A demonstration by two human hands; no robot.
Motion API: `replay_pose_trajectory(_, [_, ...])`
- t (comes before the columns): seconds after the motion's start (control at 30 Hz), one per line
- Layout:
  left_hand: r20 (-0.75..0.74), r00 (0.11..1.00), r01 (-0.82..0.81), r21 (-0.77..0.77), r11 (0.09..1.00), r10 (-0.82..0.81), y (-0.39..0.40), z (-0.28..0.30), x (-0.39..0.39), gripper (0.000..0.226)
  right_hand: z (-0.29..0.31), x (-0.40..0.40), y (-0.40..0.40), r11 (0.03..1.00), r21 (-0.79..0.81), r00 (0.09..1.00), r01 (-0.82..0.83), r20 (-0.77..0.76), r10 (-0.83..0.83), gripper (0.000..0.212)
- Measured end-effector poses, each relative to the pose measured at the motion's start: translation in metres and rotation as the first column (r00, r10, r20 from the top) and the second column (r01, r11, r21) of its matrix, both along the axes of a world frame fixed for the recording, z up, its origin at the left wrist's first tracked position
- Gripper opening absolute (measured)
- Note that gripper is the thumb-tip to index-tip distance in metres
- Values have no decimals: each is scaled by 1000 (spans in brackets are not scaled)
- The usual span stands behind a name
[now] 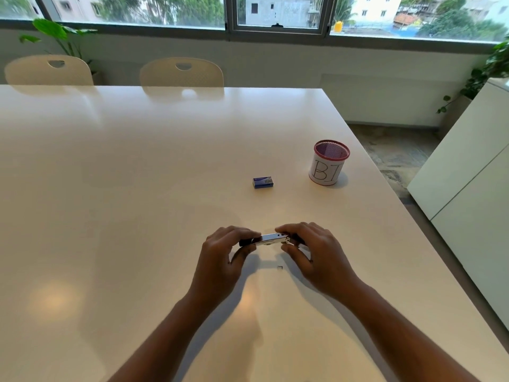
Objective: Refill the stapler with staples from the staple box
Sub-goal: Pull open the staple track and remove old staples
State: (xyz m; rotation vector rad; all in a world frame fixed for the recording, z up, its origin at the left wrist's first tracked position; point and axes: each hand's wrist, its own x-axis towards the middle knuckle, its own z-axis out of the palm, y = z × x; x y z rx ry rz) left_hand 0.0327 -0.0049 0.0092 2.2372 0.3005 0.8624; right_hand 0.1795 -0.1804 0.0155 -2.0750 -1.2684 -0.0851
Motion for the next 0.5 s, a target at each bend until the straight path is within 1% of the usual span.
replay_pose_trajectory(0.07, [-31, 1000, 4, 26, 1000, -3, 2, -2, 1, 28, 0, 2, 0, 999, -31, 999, -15, 37, 16, 35])
replay_pose_trajectory(0.13, [-123, 992, 31, 56, 998, -24, 5, -3, 1, 25, -2, 2, 0, 991, -124, 996, -40, 79, 50, 35])
replay_pose_trajectory(0.17, [-138, 990, 35, 68, 997, -26, 7, -3, 1, 24, -1, 2, 0, 987, -155, 995, -53, 76, 66, 35])
replay_pose_trajectory(0.2, [-115, 993, 22, 88, 996, -11, 9, -1, 0, 24, 0, 1, -1, 987, -150, 995, -62, 72, 73, 35])
replay_pose_trajectory(0.3, [17, 999, -42, 123, 991, 40, 13, 8, 2, 25, 10, 1, 3, 998, -34, 996, -45, 73, 48, 36])
replay_pose_trajectory(0.37, [33, 998, -50, 57, 997, 48, 16, 11, 5, 27, 16, 2, 9, 999, -1, 999, -37, 16, 37, 38])
replay_pose_trajectory(0.43, [10, 999, -45, -31, 998, 46, 19, 12, 7, 27, 18, 2, 13, 999, -20, 998, -42, -56, 40, 40])
replay_pose_trajectory(0.5, [-3, 999, -42, -72, 997, 42, 23, 11, 7, 25, 18, 1, 16, 998, -32, 994, -48, -98, 44, 40])
